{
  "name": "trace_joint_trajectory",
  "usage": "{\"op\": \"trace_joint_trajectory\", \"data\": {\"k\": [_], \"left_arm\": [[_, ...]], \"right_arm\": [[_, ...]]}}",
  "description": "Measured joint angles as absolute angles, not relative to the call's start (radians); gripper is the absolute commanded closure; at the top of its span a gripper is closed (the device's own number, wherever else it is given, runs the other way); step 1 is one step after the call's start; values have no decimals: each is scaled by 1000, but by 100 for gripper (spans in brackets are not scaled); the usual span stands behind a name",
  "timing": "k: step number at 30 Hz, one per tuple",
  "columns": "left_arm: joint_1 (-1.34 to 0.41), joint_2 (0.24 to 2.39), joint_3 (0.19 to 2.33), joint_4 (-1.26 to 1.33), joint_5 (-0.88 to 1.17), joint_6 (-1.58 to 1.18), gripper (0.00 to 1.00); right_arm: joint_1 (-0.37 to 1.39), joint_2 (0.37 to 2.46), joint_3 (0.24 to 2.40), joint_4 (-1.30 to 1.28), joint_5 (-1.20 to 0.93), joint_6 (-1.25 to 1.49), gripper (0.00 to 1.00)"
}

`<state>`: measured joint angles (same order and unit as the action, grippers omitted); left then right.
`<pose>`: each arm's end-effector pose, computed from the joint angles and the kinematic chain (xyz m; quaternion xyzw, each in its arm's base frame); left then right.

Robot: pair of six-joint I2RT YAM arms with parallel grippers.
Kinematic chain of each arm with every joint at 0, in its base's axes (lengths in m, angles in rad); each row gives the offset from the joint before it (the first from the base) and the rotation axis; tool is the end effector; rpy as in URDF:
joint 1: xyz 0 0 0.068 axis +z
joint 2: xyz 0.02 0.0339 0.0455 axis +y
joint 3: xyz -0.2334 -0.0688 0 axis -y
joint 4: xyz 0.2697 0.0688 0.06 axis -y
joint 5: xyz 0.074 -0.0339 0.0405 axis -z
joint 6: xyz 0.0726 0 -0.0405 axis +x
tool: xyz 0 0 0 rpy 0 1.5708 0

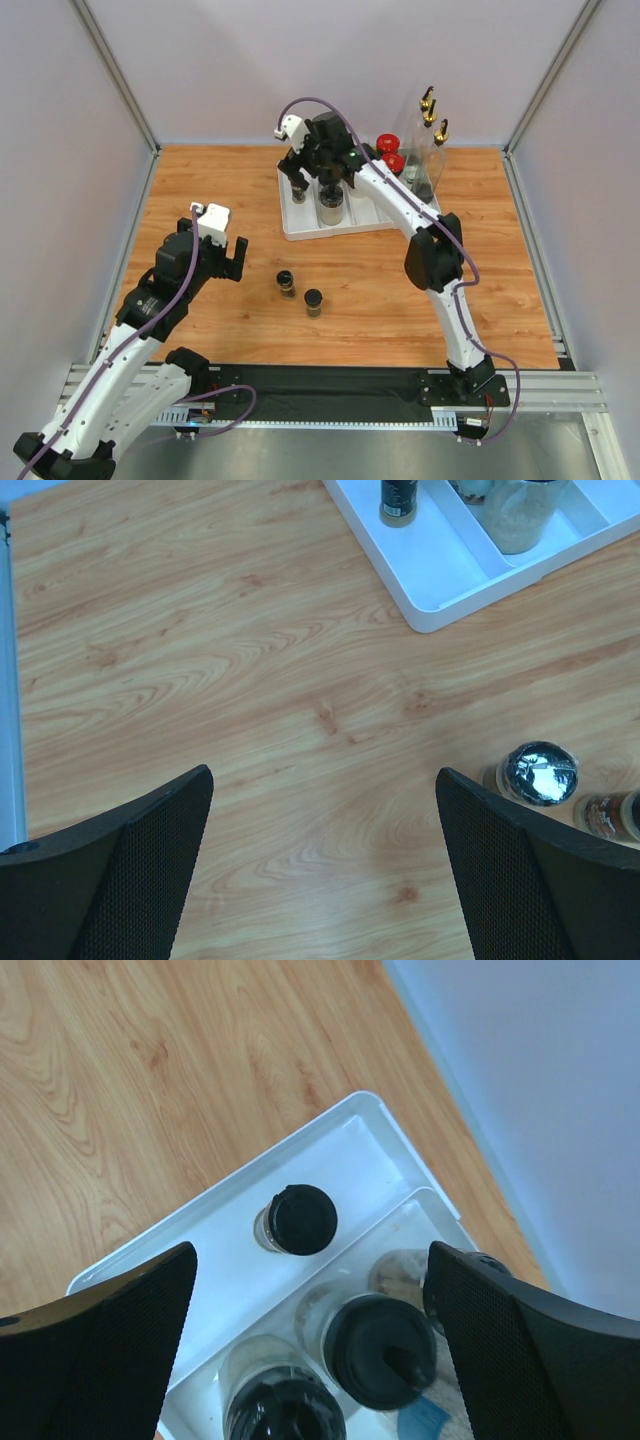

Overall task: Organize the condiment bottles
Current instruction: Place the bottle in the storage box, then pick up the bottle from the center of the board.

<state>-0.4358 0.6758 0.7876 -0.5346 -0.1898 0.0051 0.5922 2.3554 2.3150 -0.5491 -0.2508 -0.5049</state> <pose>0.2158 -0.0854 0.2896 0.1326 0.8270 -0.0378 0.5451 0.4685 0.3369 0.2475 -0.5066 0.7160 0.1306 0.4622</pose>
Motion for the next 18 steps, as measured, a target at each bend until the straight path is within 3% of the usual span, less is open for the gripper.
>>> {"op": "trace_joint_trajectory", "data": {"k": [6, 18], "left_arm": [[-436, 675, 788, -535, -186, 4, 0], [-436, 682, 788, -529, -161, -7, 0]], "right_arm": [[592, 2154, 2198, -573, -260, -523, 0], [592, 1607, 1646, -578, -319, -533, 0]]}}
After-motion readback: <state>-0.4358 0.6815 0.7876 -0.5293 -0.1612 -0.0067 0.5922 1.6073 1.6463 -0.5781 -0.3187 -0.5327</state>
